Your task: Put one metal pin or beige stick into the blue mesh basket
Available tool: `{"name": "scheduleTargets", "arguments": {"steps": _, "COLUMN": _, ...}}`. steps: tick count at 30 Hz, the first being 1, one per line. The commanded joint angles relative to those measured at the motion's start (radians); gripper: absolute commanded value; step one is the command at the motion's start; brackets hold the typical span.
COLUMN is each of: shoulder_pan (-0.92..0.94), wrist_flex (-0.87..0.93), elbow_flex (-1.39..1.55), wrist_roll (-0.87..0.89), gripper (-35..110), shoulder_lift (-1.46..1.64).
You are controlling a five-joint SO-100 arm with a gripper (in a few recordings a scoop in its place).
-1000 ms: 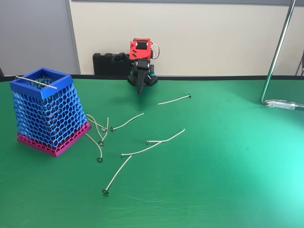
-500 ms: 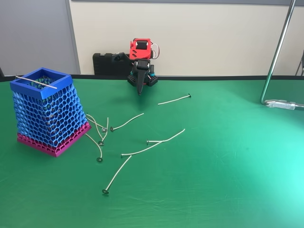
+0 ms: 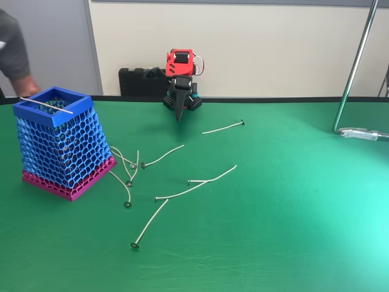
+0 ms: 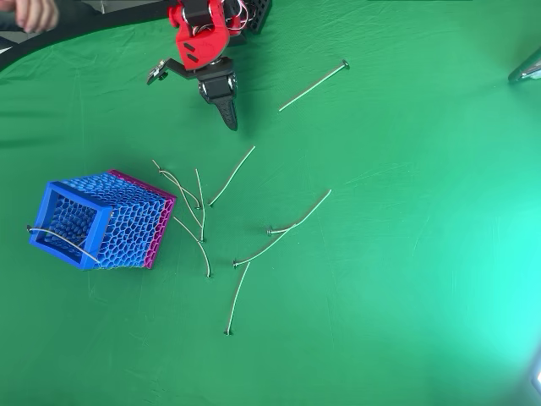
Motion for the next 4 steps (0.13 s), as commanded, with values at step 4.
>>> {"name": "scheduleTargets", "arguments": {"steps": 4, "shoulder_pan": -0.006, "wrist_flex": 0.005, "elbow_flex": 0.005, "wrist_roll": 0.006, "gripper": 1, "shoulder_lift": 0.009}}
